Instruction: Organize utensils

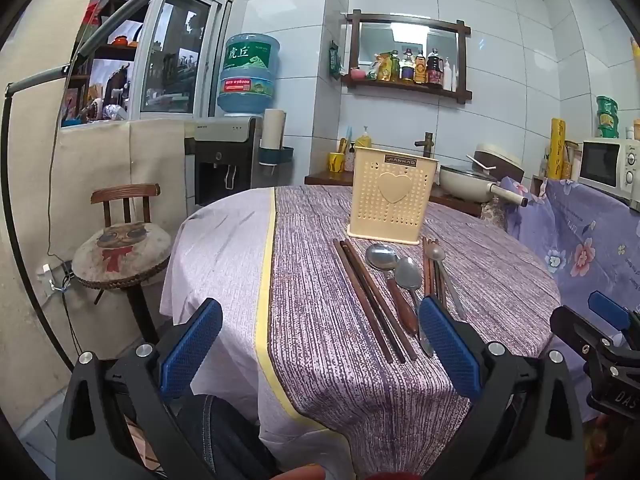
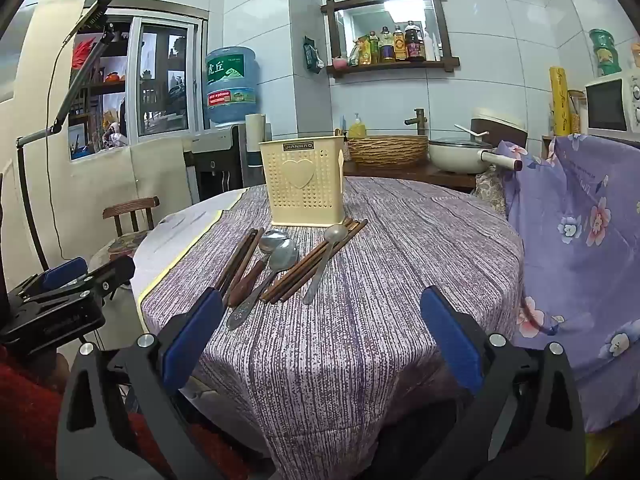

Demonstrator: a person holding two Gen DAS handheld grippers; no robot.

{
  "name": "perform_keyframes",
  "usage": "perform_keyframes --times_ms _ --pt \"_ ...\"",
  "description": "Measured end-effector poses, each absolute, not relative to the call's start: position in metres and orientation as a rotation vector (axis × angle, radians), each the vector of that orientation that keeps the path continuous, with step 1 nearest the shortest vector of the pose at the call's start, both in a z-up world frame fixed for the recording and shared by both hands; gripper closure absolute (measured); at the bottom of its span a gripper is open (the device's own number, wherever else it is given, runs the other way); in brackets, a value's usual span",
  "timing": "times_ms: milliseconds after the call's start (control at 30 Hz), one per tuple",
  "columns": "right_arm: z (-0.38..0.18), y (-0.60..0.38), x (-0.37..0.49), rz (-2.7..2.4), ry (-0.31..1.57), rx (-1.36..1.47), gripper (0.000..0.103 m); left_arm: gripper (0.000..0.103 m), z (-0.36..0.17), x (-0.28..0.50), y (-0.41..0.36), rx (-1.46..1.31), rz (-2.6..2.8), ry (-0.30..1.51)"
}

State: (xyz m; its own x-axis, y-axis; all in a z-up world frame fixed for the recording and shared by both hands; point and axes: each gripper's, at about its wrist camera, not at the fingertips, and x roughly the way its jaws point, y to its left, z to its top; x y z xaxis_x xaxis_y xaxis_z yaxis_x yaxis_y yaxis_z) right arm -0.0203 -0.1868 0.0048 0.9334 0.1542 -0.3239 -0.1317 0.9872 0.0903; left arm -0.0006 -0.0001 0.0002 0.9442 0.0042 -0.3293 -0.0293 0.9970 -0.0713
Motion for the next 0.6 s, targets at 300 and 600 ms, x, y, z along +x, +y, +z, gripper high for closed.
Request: perform_keyframes --times_ms 300,600 --pt "0.0051 -0.1866 -0.0203 0.151 0.339 0.068 0.005 0.005 0.0003 0.0013 -0.0015 -0.074 0.023 0.343" --pt "0.0057 -0.1858 -0.0208 0.153 0.342 0.068 0.005 0.005 0.0068 0.0007 0.0009 -0.075 0.023 0.334"
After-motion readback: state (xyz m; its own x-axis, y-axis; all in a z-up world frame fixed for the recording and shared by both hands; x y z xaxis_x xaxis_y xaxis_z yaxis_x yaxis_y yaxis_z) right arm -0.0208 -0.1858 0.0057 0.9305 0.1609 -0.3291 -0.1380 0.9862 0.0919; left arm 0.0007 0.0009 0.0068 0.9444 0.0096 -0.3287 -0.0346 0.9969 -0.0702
